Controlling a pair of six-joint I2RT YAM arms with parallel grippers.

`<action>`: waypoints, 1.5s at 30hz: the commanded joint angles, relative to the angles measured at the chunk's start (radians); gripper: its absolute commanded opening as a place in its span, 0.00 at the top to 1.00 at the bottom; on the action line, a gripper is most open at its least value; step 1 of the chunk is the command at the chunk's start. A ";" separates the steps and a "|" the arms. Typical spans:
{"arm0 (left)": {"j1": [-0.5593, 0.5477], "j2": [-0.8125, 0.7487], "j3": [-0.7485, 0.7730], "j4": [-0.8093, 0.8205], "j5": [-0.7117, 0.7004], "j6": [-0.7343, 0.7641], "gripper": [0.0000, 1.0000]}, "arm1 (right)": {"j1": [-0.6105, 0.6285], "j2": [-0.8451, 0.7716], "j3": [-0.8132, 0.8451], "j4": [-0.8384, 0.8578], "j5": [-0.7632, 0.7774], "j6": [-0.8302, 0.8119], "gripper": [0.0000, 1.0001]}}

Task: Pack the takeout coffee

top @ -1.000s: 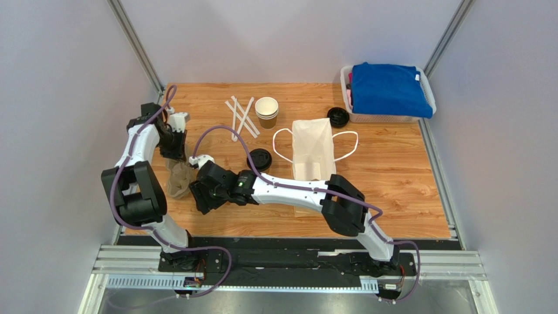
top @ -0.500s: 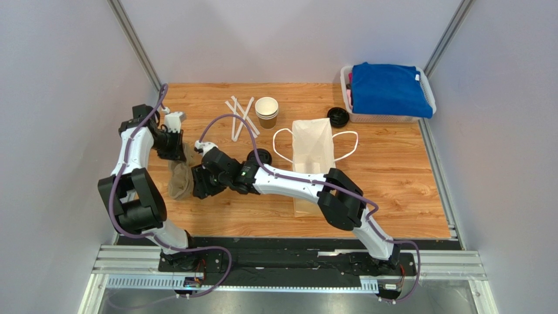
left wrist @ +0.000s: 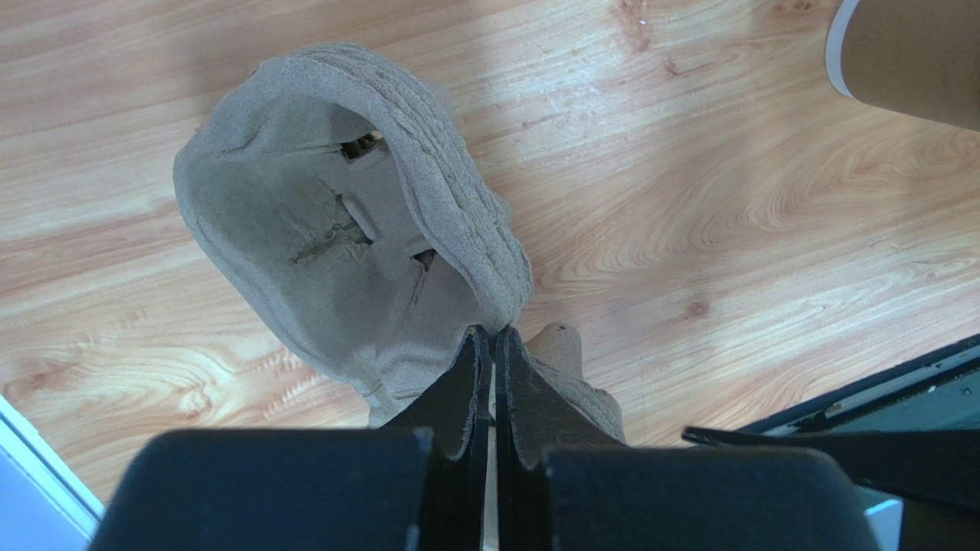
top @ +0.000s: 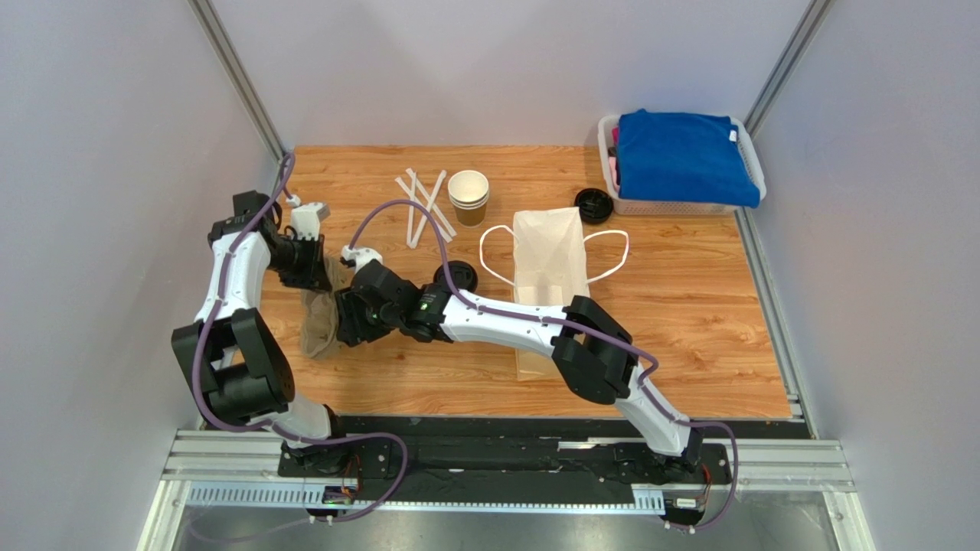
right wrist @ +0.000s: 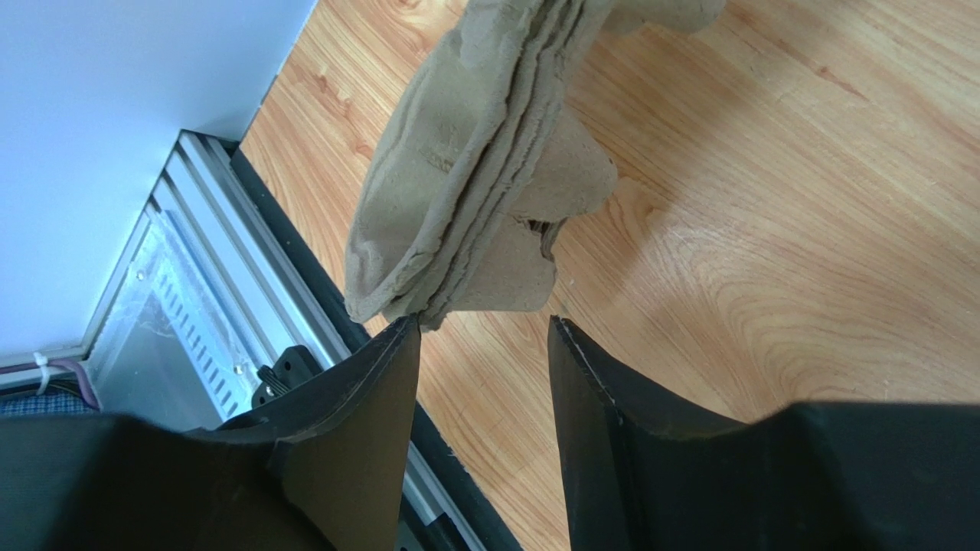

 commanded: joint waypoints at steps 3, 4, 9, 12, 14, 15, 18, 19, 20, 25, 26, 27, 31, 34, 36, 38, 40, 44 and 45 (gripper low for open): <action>0.008 -0.072 -0.018 -0.021 0.056 0.016 1.00 | -0.011 0.013 0.039 0.049 0.051 0.012 0.52; 0.007 -0.078 -0.021 -0.022 0.057 0.016 1.00 | -0.011 0.013 0.036 0.049 0.052 0.013 0.52; 0.007 -0.100 -0.045 -0.021 0.064 0.013 1.00 | -0.015 0.013 0.039 0.056 0.039 0.027 0.53; 0.005 -0.112 -0.065 -0.002 0.044 -0.001 1.00 | -0.015 0.006 0.036 0.068 0.020 0.038 0.52; 0.007 -0.109 -0.070 -0.002 0.030 -0.003 1.00 | -0.015 0.001 0.033 0.072 -0.010 0.043 0.52; 0.007 -0.106 -0.072 0.002 0.027 -0.004 1.00 | -0.015 -0.007 0.025 0.078 -0.015 0.044 0.52; 0.007 -0.106 -0.073 0.016 0.014 -0.013 1.00 | -0.017 -0.016 0.017 0.084 -0.029 0.049 0.52; 0.007 -0.104 -0.072 0.016 0.014 -0.013 1.00 | -0.015 -0.019 0.017 0.085 -0.031 0.052 0.52; 0.007 -0.101 -0.069 0.016 0.014 -0.017 1.00 | -0.015 -0.019 0.016 0.088 -0.029 0.052 0.52; 0.007 -0.095 -0.064 0.016 0.010 -0.015 1.00 | -0.017 -0.022 0.019 0.091 -0.031 0.052 0.51; 0.007 -0.095 -0.064 0.015 0.011 -0.015 1.00 | -0.017 -0.022 0.017 0.093 -0.034 0.052 0.51; 0.007 -0.095 -0.064 0.015 0.011 -0.015 1.00 | -0.017 -0.024 0.016 0.093 -0.035 0.052 0.51; 0.007 -0.089 -0.059 0.019 0.008 -0.017 1.00 | -0.018 -0.030 0.005 0.093 -0.050 0.059 0.51; 0.007 -0.075 -0.052 0.025 -0.004 -0.013 1.00 | -0.018 -0.034 0.003 0.096 -0.057 0.059 0.51; 0.007 -0.066 -0.042 0.024 -0.004 -0.013 1.00 | -0.017 -0.037 0.002 0.095 -0.055 0.055 0.51; 0.008 -0.063 -0.035 0.025 -0.002 -0.013 1.00 | -0.018 -0.039 -0.004 0.091 -0.055 0.053 0.51; 0.007 -0.062 -0.029 0.025 -0.004 -0.012 1.00 | -0.017 -0.039 -0.009 0.091 -0.064 0.055 0.51; 0.007 -0.055 -0.023 0.025 -0.009 -0.010 1.00 | -0.017 -0.043 -0.015 0.093 -0.073 0.059 0.51; 0.007 -0.055 -0.023 0.028 -0.013 -0.010 1.00 | -0.015 -0.045 -0.017 0.091 -0.075 0.059 0.51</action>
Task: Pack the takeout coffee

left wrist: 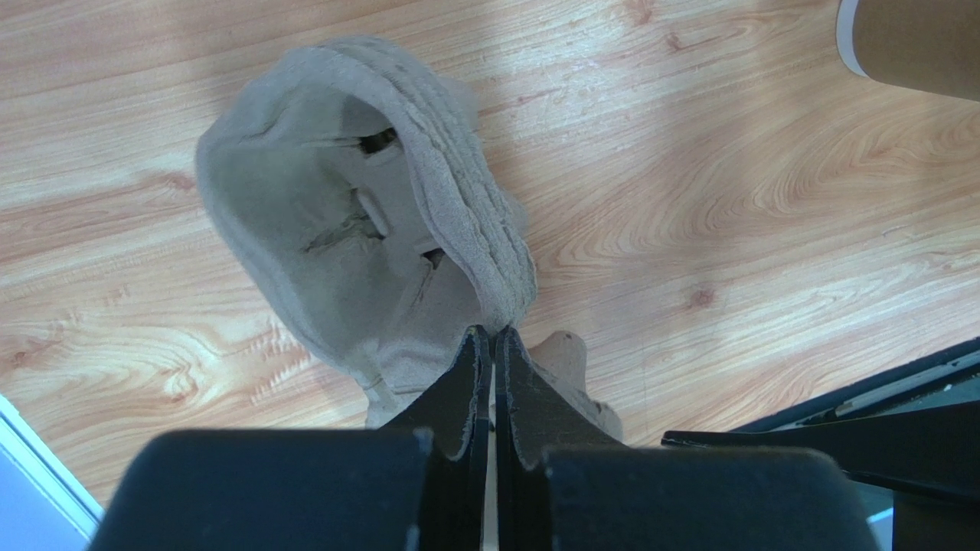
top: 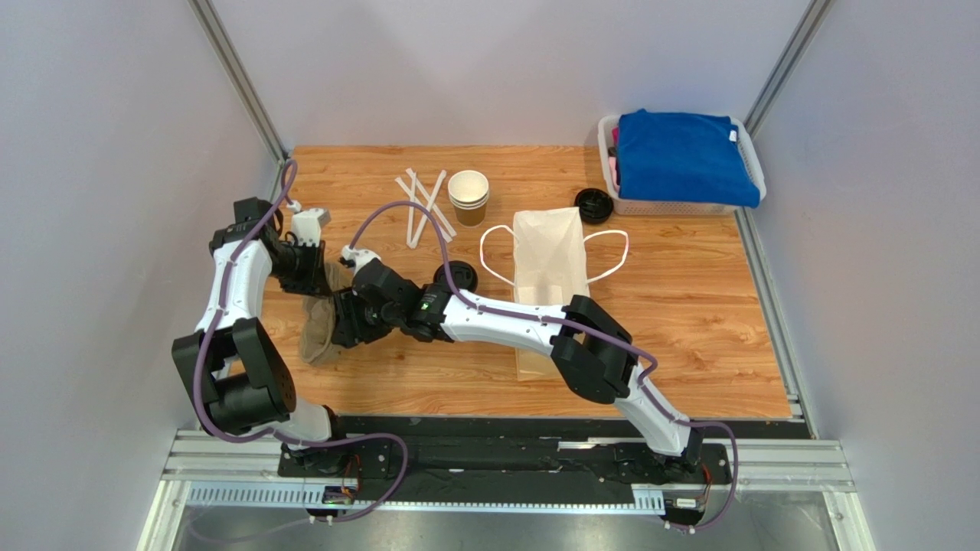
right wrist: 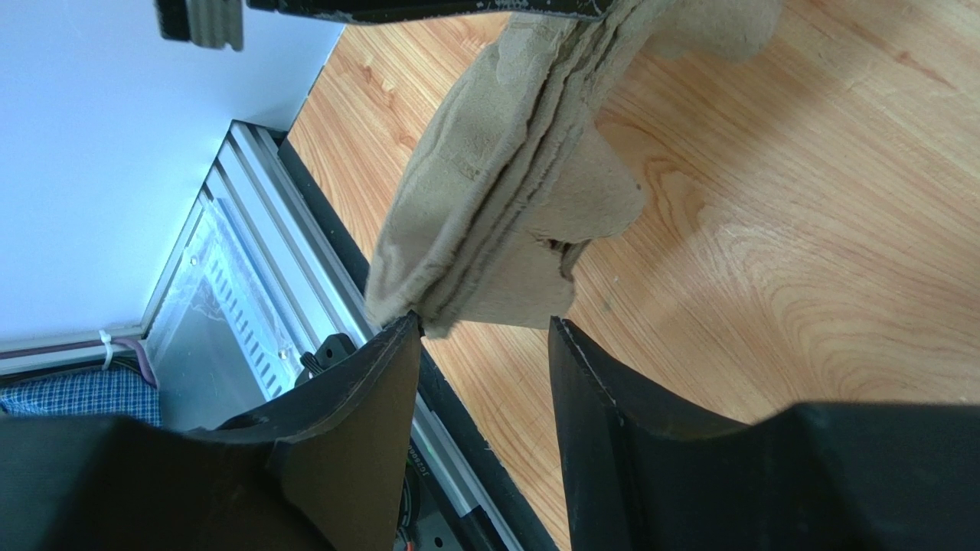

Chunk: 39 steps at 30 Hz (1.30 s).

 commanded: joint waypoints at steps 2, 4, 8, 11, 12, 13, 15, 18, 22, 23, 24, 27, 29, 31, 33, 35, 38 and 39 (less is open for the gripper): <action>0.008 0.007 0.045 0.006 0.002 -0.009 1.00 | -0.004 -0.054 -0.008 0.056 -0.006 0.012 0.51; 0.006 0.010 0.047 0.005 0.007 -0.009 1.00 | -0.003 -0.055 -0.008 0.053 -0.012 0.009 0.51; 0.006 0.004 0.047 -0.003 0.025 -0.002 1.00 | -0.003 -0.057 -0.011 0.053 0.001 0.004 0.50; 0.006 -0.004 0.044 -0.014 0.047 -0.001 1.00 | -0.007 -0.052 -0.008 0.053 0.017 0.006 0.50; 0.006 -0.008 0.040 -0.017 0.054 0.002 1.00 | -0.006 -0.052 -0.008 0.051 0.020 0.006 0.50; 0.006 -0.017 0.037 -0.020 0.060 0.002 1.00 | -0.006 -0.051 -0.008 0.053 0.024 0.008 0.51; 0.006 -0.028 0.025 -0.027 0.073 0.007 1.00 | -0.007 -0.048 -0.007 0.053 0.027 0.011 0.51; 0.005 -0.053 0.002 -0.038 0.091 0.014 1.00 | -0.014 -0.043 -0.002 0.051 0.034 0.021 0.52; 0.008 -0.086 -0.027 -0.050 0.099 0.022 1.00 | -0.018 -0.038 0.003 0.053 0.038 0.023 0.57; 0.008 -0.088 -0.029 -0.053 0.099 0.024 1.00 | -0.018 -0.038 0.000 0.054 0.038 0.024 0.59; 0.006 -0.088 -0.032 -0.063 0.099 0.025 1.00 | -0.018 -0.037 -0.002 0.057 0.034 0.024 0.62; 0.008 -0.102 -0.035 -0.081 0.120 0.033 1.00 | -0.018 -0.035 -0.007 0.062 0.027 0.027 0.76; 0.006 -0.105 -0.038 -0.084 0.129 0.031 1.00 | -0.020 -0.034 -0.007 0.063 0.023 0.029 0.86; 0.006 -0.106 -0.039 -0.087 0.128 0.031 1.00 | -0.021 -0.034 -0.007 0.063 0.020 0.031 0.95; 0.008 -0.103 -0.039 -0.087 0.128 0.031 1.00 | -0.021 -0.034 -0.007 0.063 0.020 0.031 1.00; 0.006 -0.100 -0.039 -0.090 0.122 0.030 1.00 | -0.021 -0.034 -0.008 0.063 0.021 0.034 1.00; 0.010 -0.105 -0.036 -0.083 0.116 0.019 1.00 | -0.023 -0.034 -0.008 0.062 0.027 0.032 1.00; 0.010 -0.112 -0.035 -0.080 0.108 0.012 1.00 | -0.024 -0.035 -0.010 0.057 0.029 0.032 1.00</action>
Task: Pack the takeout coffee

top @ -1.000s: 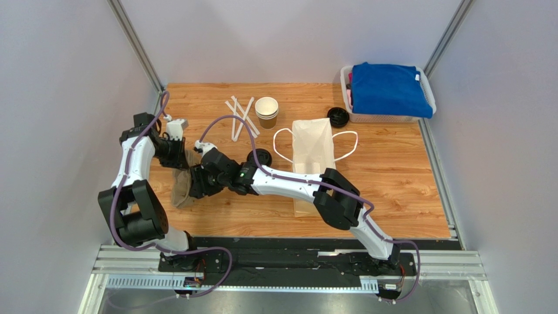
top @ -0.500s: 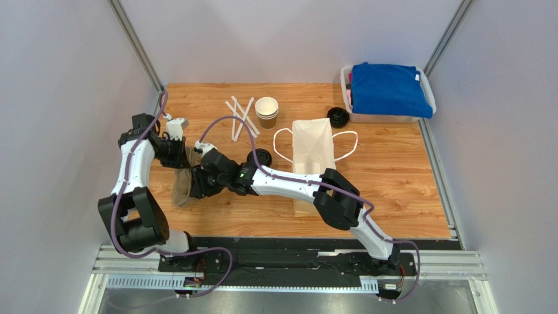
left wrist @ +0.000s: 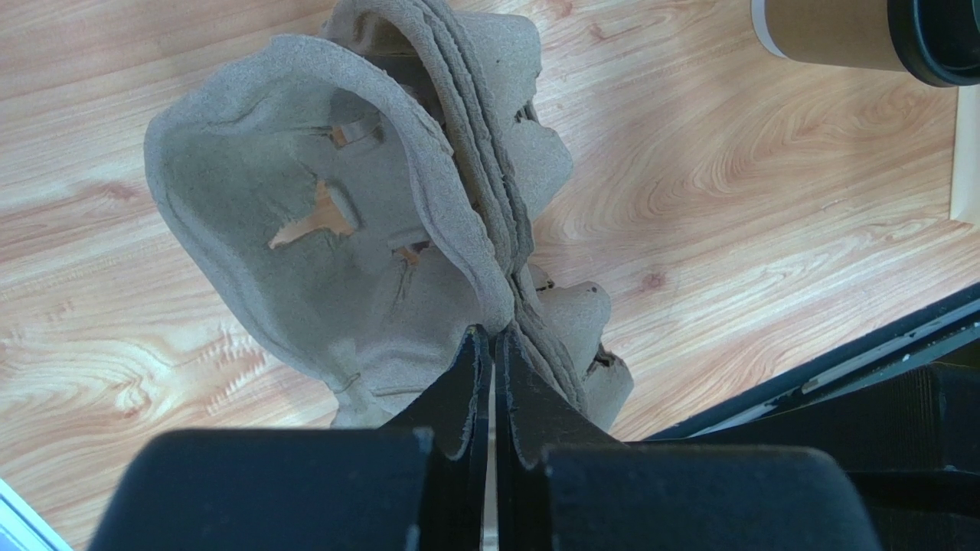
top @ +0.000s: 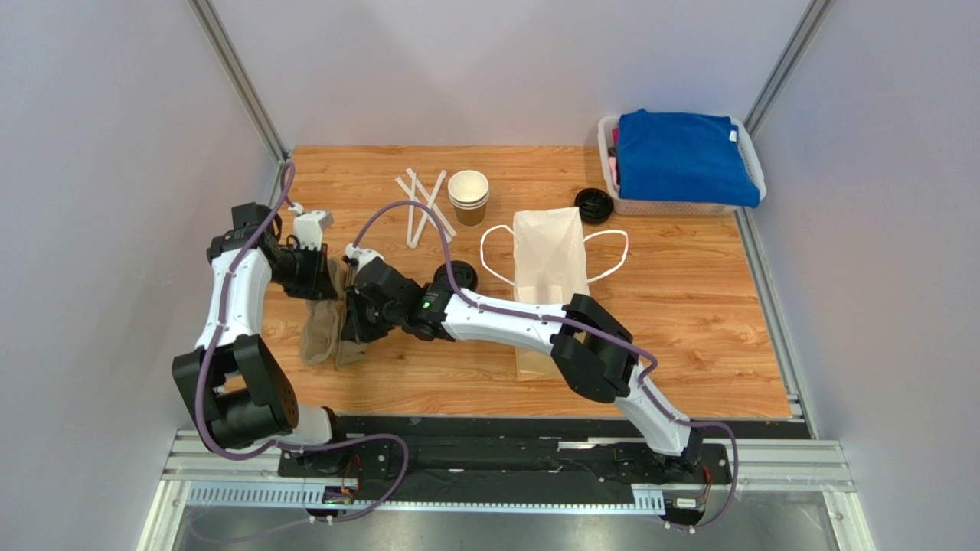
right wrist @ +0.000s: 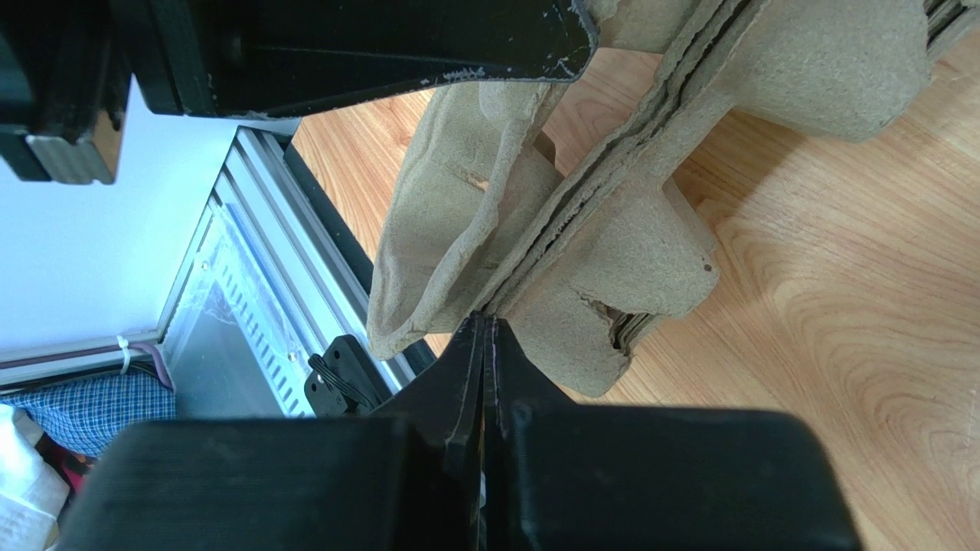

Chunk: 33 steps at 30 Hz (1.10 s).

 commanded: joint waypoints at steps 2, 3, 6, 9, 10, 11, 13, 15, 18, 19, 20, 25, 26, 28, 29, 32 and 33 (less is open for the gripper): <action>0.008 -0.053 0.007 -0.033 -0.005 -0.025 1.00 | -0.016 -0.036 -0.002 0.042 0.049 -0.002 1.00; 0.008 -0.061 0.013 -0.026 -0.024 -0.039 1.00 | -0.017 -0.039 -0.004 0.034 0.050 -0.003 1.00; 0.010 -0.079 0.028 0.000 -0.100 -0.069 1.00 | -0.017 -0.048 -0.013 0.016 0.064 -0.006 1.00; 0.013 -0.099 0.031 0.036 -0.160 -0.088 1.00 | -0.017 -0.056 -0.020 -0.007 0.083 -0.015 1.00; 0.013 -0.099 0.031 0.045 -0.174 -0.095 1.00 | -0.017 -0.056 -0.020 -0.013 0.087 -0.020 1.00; 0.013 -0.101 0.033 0.051 -0.202 -0.098 1.00 | -0.017 -0.059 -0.022 -0.026 0.086 -0.023 1.00; 0.015 -0.090 0.039 0.054 -0.226 -0.100 1.00 | -0.017 -0.061 -0.027 -0.041 0.125 -0.032 1.00; 0.013 -0.078 0.041 0.062 -0.257 -0.100 1.00 | -0.019 -0.065 -0.028 -0.050 0.132 -0.040 1.00; 0.018 -0.067 0.039 0.088 -0.314 -0.089 1.00 | -0.017 -0.068 -0.030 -0.059 0.136 -0.041 1.00; 0.016 -0.064 0.041 0.095 -0.329 -0.086 1.00 | -0.017 -0.070 -0.028 -0.059 0.135 -0.043 1.00; 0.018 -0.055 0.042 0.109 -0.361 -0.071 1.00 | -0.017 -0.071 -0.028 -0.059 0.133 -0.043 1.00; 0.021 0.045 0.058 0.128 -0.489 -0.016 1.00 | -0.017 -0.079 -0.027 -0.067 0.141 -0.054 1.00; 0.021 0.057 0.054 0.138 -0.493 -0.011 1.00 | -0.019 -0.081 -0.027 -0.070 0.144 -0.057 1.00; 0.021 0.086 0.051 0.138 -0.492 -0.003 1.00 | -0.017 -0.085 -0.027 -0.078 0.147 -0.058 0.98; 0.021 0.095 0.050 0.135 -0.489 -0.003 1.00 | -0.017 -0.091 -0.033 -0.076 0.144 -0.055 0.97; 0.021 0.121 0.054 0.119 -0.443 -0.013 0.89 | -0.016 -0.111 -0.053 -0.056 0.129 -0.052 0.89; 0.022 0.125 0.061 0.114 -0.426 -0.017 0.78 | -0.014 -0.114 -0.053 -0.056 0.126 -0.054 0.86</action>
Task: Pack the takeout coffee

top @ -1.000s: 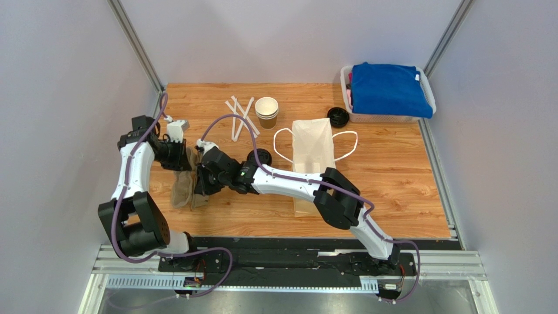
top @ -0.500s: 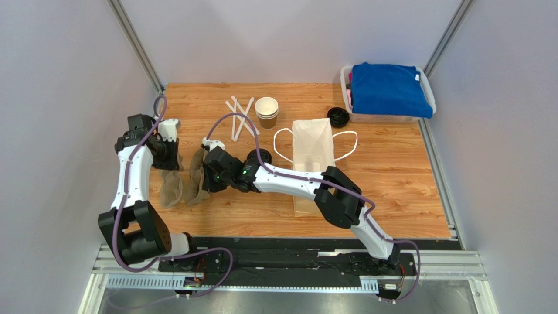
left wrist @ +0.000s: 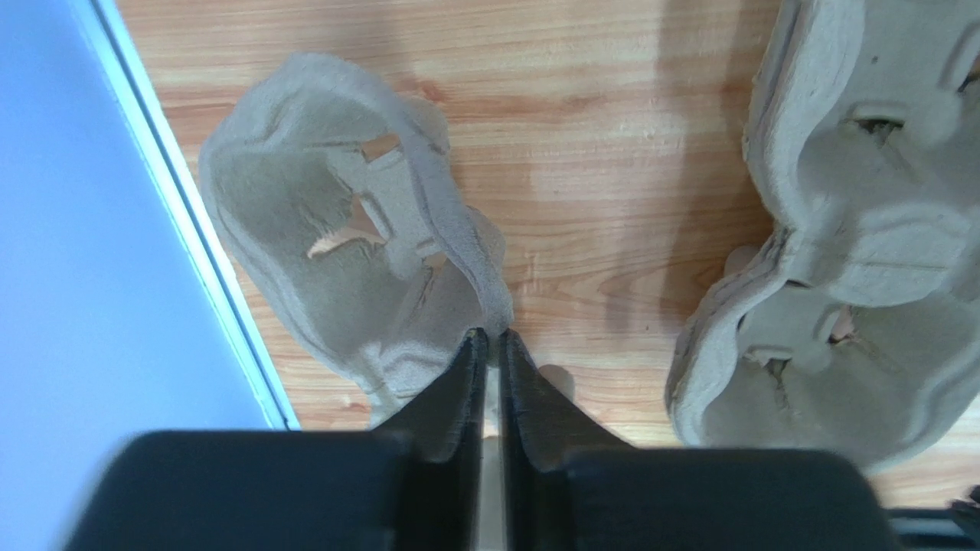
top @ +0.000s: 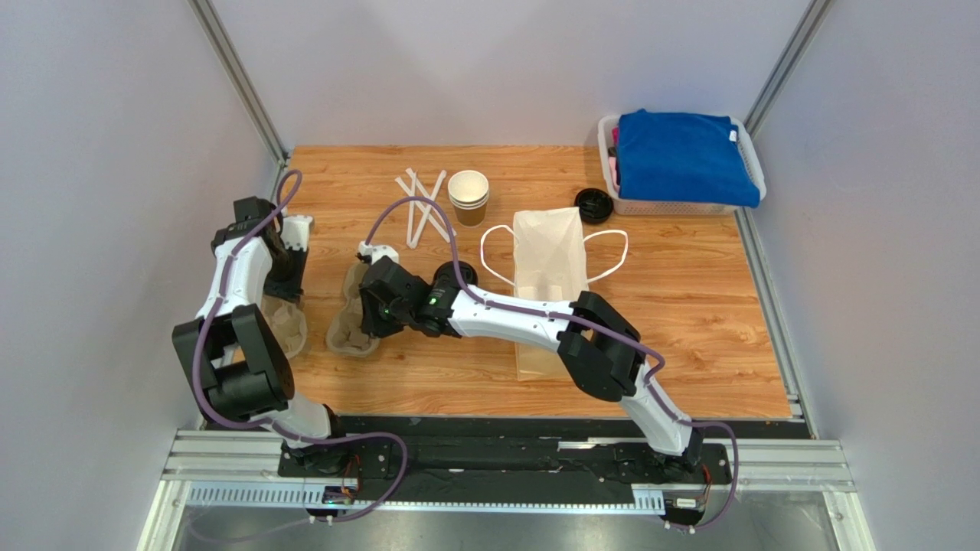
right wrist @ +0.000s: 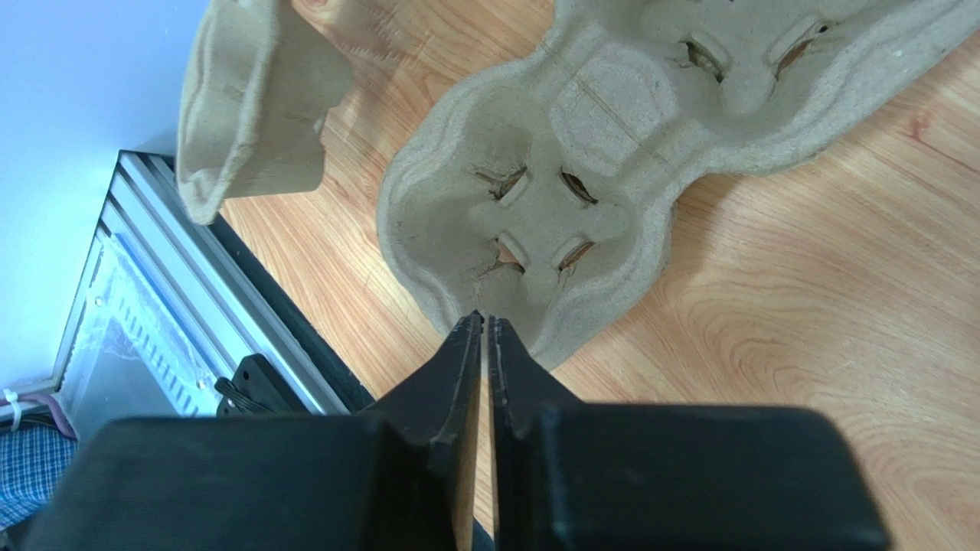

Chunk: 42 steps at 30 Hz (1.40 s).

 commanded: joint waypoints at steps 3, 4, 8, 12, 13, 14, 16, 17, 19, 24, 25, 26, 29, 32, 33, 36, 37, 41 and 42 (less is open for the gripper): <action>0.010 -0.018 0.042 -0.017 0.133 0.008 0.60 | 0.004 -0.093 -0.004 0.027 -0.004 -0.023 0.83; 0.010 -0.026 0.045 -0.023 0.183 0.002 0.58 | 0.005 -0.098 -0.002 0.030 -0.007 -0.028 0.80; 0.008 -0.044 0.065 -0.061 0.291 0.010 0.49 | 0.020 -0.119 0.008 0.039 -0.045 -0.046 0.78; 0.008 -0.021 0.067 -0.098 0.383 0.025 0.48 | 0.040 -0.142 0.015 0.062 -0.070 -0.071 0.76; 0.010 -0.014 0.065 -0.109 0.403 0.028 0.48 | 0.046 -0.154 0.018 0.067 -0.073 -0.092 0.75; 0.008 -0.003 0.062 -0.109 0.409 0.030 0.48 | 0.059 -0.161 0.022 0.073 -0.084 -0.104 0.75; 0.007 0.005 0.049 -0.109 0.438 0.033 0.47 | 0.073 -0.176 0.031 0.082 -0.101 -0.146 0.75; 0.005 0.011 0.039 -0.107 0.443 0.031 0.47 | 0.080 -0.179 0.036 0.090 -0.130 -0.160 0.75; 0.003 0.019 0.033 -0.103 0.448 0.028 0.47 | 0.089 -0.193 0.054 0.089 -0.158 -0.207 0.71; -0.035 0.043 0.001 -0.076 0.408 0.030 0.47 | 0.116 -0.263 0.048 0.052 -0.237 -0.314 0.64; -0.041 0.051 -0.005 -0.069 0.388 0.042 0.47 | 0.116 -0.298 0.042 0.037 -0.275 -0.334 0.63; -0.044 0.064 -0.023 -0.064 0.379 0.047 0.47 | 0.116 -0.320 0.021 0.009 -0.294 -0.376 0.61; -0.044 0.081 -0.048 -0.024 0.337 0.057 0.47 | 0.116 -0.406 -0.013 -0.043 -0.375 -0.445 0.55; -0.047 0.092 -0.060 -0.009 0.334 0.057 0.47 | 0.116 -0.483 -0.027 -0.104 -0.417 -0.511 0.51; -0.049 0.094 -0.063 -0.006 0.336 0.059 0.47 | 0.116 -0.501 -0.027 -0.114 -0.421 -0.535 0.51; -0.055 0.103 -0.074 0.002 0.328 0.068 0.48 | 0.116 -0.562 -0.012 -0.146 -0.423 -0.584 0.50; -0.055 0.106 -0.076 0.003 0.330 0.071 0.50 | 0.114 -0.582 -0.005 -0.170 -0.408 -0.597 0.50; -0.056 0.115 -0.064 0.002 0.345 0.059 0.61 | 0.103 -0.650 -0.007 -0.215 -0.357 -0.675 0.44; -0.061 0.121 -0.059 0.002 0.346 0.053 0.62 | 0.099 -0.685 -0.014 -0.218 -0.345 -0.686 0.43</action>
